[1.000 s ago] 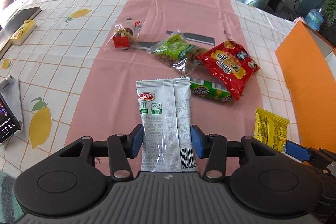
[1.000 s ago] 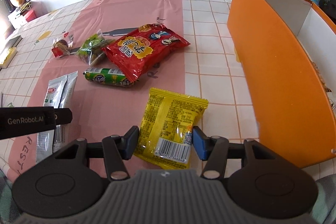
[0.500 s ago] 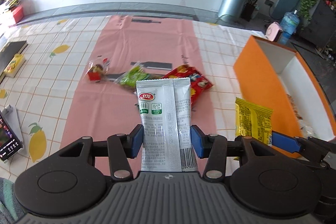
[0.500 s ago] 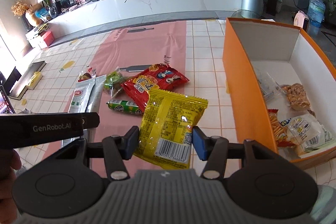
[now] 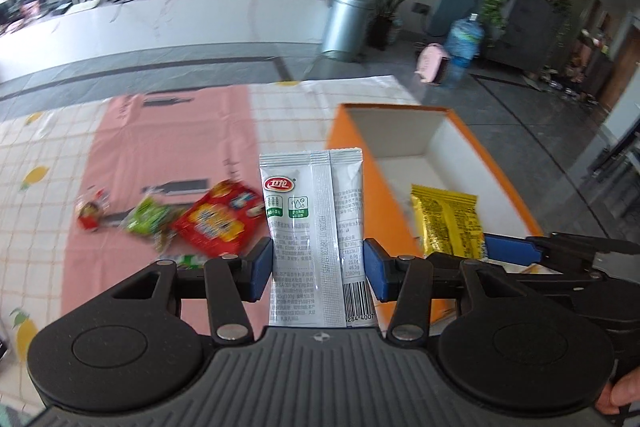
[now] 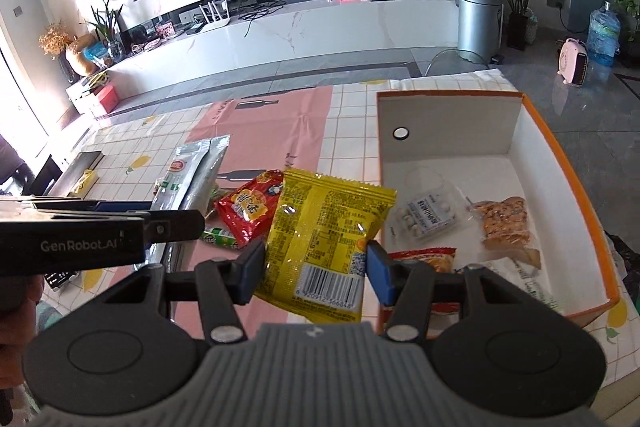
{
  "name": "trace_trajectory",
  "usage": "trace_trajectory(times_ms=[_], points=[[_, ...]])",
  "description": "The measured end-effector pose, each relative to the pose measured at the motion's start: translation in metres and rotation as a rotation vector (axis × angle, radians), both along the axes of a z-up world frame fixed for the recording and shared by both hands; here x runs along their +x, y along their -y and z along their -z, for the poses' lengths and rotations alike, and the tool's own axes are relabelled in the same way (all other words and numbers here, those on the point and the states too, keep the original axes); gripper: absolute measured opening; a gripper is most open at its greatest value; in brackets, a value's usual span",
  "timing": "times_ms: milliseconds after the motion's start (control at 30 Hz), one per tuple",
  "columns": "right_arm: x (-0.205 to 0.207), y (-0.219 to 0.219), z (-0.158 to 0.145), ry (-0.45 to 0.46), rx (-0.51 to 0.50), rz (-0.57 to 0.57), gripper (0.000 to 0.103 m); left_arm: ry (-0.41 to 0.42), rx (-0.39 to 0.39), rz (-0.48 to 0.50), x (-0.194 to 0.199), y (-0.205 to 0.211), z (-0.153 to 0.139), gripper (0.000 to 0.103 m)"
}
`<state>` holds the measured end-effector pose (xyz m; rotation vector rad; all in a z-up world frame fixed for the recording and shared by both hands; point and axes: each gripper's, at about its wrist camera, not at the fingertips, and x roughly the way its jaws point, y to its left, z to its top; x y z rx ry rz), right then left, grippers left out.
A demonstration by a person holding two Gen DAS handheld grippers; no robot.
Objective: Organize snacks
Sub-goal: 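Carry both packets over the orange box and open both tools to drop them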
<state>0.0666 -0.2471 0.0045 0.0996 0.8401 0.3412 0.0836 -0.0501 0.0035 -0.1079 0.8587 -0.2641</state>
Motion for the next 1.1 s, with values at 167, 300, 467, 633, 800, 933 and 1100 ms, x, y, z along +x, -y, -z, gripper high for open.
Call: trace_trajectory(times_ms=[167, 300, 467, 633, 800, 933, 1100], points=[[0.010, 0.040, -0.008, 0.011, -0.051, 0.018, 0.052, 0.001, -0.012, 0.105, 0.024, 0.043, -0.008, 0.055], [0.024, 0.065, -0.003, 0.008, -0.120, 0.023, 0.052, -0.031, -0.007, 0.185, 0.051, 0.080, -0.003, 0.055], [0.051, 0.087, 0.010, -0.024, -0.175, 0.009, 0.052, -0.059, 0.068, 0.259, 0.081, 0.119, 0.013, 0.055], [0.087, 0.096, 0.025, -0.033, -0.246, -0.047, 0.052, -0.094, 0.111, 0.304, 0.109, 0.133, 0.030, 0.055], [0.121, 0.097, 0.046, -0.062, -0.286, -0.103, 0.052, -0.132, 0.154, 0.332, 0.134, 0.139, 0.048, 0.055], [0.144, 0.094, 0.061, -0.083, -0.296, -0.134, 0.052, -0.158, 0.181, 0.366, 0.146, 0.143, 0.061, 0.055], [0.161, 0.090, 0.078, -0.103, -0.317, -0.178, 0.052, -0.175, 0.182, 0.391, 0.161, 0.143, 0.072, 0.055]])
